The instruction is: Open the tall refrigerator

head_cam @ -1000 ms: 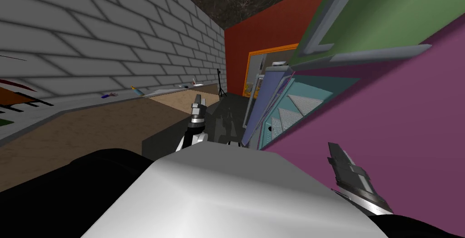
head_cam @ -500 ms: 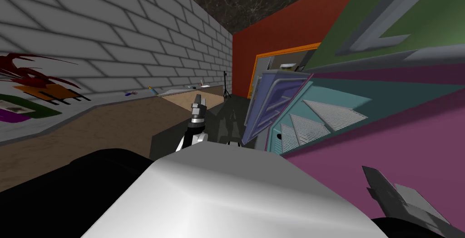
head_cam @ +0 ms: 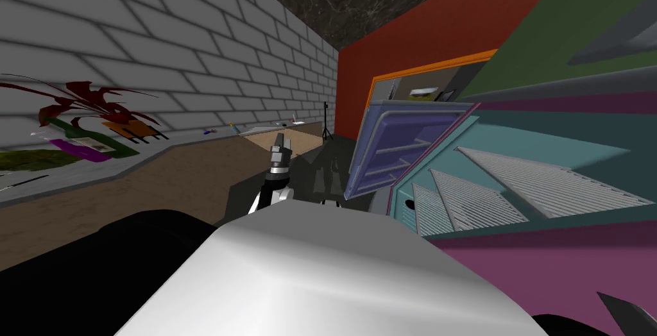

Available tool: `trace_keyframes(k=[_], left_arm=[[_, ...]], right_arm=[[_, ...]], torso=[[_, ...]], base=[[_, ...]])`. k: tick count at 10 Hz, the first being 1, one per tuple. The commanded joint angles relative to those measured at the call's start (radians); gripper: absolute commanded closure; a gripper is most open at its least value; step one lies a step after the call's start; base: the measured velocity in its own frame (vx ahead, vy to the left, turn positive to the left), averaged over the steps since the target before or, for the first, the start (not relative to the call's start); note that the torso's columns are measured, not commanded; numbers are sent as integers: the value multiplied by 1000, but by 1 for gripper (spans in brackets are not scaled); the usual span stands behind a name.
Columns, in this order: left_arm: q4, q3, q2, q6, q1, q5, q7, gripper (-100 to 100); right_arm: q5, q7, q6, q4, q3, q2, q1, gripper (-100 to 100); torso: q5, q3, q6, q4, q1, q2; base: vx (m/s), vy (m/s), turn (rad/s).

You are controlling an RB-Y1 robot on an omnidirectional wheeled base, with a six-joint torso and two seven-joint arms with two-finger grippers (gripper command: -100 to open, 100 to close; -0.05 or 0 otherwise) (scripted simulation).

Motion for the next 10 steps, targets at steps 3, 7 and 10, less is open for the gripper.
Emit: trace_keyframes(k=[3, 7, 10], left_arm=[[0, 0, 0, 0, 0, 0, 0, 0], [0, 0, 0, 0, 0, 0, 0, 0], [0, 0, 0, 0, 0, 0, 0, 0]], right_arm=[[-23, 124, -65, 62, -89, -10, 106, -100], [-40, 226, -103, 124, -152, -9, 197, -100], [-47, 305, -121, 155, -183, -9, 241, -100]], torso=[[6, -5, -3, -2, 4, -2], [10, -9, -3, -4, 3, -4], [9, -12, -5, -7, 1, -7]], base=[[81, 66, 158], [78, 59, 135], [79, 47, 129]])
